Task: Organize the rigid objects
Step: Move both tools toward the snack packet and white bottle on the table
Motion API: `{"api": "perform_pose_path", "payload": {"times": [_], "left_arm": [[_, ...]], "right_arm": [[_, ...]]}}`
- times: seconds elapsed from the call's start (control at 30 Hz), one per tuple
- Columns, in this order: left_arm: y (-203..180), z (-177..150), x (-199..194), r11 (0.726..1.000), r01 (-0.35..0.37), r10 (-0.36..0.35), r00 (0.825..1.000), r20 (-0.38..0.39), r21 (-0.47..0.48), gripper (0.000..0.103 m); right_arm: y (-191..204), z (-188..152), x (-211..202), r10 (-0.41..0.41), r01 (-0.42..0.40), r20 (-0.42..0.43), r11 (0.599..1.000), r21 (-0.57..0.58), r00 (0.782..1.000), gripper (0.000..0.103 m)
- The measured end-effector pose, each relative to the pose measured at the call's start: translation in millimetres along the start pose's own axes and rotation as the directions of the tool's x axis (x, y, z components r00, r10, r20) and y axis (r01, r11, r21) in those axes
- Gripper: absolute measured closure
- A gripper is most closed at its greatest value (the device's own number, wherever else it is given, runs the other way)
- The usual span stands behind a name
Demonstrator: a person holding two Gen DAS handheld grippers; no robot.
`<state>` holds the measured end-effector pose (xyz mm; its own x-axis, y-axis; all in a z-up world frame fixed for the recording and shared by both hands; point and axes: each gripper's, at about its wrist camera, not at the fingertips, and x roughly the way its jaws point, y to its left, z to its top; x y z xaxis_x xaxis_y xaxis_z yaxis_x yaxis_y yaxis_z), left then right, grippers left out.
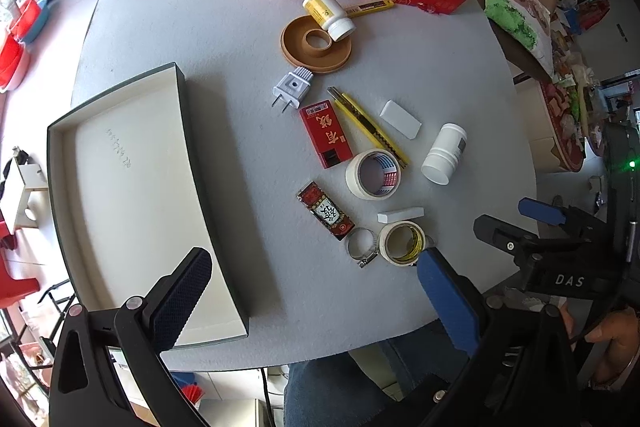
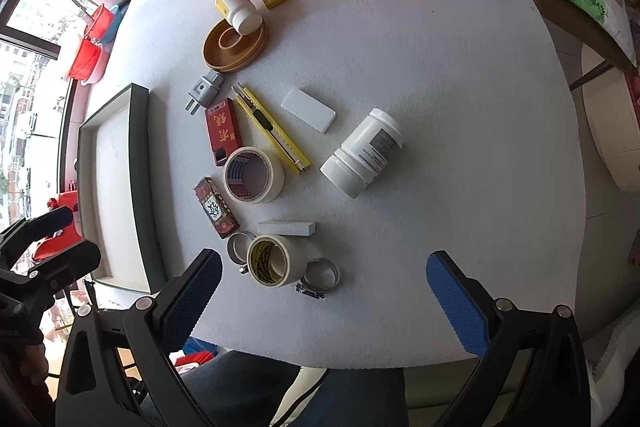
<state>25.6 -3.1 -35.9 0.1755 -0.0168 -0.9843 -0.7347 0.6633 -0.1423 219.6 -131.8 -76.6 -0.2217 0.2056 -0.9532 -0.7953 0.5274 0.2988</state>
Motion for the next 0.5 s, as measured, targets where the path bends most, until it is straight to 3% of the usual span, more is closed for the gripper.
{"api": "perform_pose_path", "payload": {"times": [0.3,0.5], "left_arm": [[20.9,-1.2,30.1,0.995,0.001,-0.006,0.999,-0.048,-0.101,0.000],[7.0,0.3,53.8,0.995,-0.017,0.006,0.994,-0.109,-0.096,0.000]], "right_arm": [[-10.8,-6.1,11.9,-0.001,0.003,-0.058,0.999,0.032,0.998,0.000],[-20.5,-9.0,15.3,-0.021,0.024,-0.076,0.999,0.040,0.997,0.000]]}}
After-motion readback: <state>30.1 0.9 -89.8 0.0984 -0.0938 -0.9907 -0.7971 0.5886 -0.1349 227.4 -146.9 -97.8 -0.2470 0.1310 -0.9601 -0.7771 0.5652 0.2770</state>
